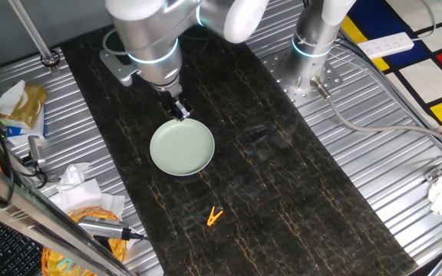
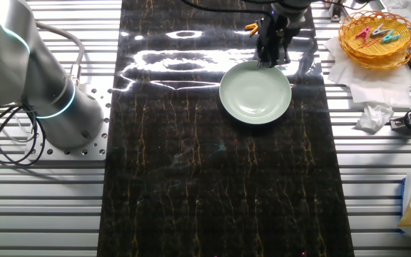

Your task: Use a clamp

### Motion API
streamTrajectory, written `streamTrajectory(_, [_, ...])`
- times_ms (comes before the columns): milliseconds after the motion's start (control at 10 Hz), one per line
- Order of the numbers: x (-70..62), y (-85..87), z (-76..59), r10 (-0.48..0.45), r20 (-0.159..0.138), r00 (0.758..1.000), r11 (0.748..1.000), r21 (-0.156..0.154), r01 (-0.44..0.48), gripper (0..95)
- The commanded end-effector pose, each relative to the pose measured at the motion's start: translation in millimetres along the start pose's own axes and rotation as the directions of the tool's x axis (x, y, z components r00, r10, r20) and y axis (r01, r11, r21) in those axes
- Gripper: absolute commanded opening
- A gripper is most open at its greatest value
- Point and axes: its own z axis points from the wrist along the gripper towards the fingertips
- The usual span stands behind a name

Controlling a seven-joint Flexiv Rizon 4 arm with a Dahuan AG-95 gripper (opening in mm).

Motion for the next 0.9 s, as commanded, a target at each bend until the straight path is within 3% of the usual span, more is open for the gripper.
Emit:
streamTrajectory(100, [-0.8,-0.1,0.8,-0.042,0.000,0.999,0.999,0.032,0.042,0.0])
streamTrajectory(400, [-0.8,-0.1,1.0,-0.064,-0.016,0.998,0.997,0.041,0.064,0.0])
streamTrajectory(900, [-0.8,-0.2,1.1,-0.081,-0.017,0.997,0.996,0.046,0.081,0.0])
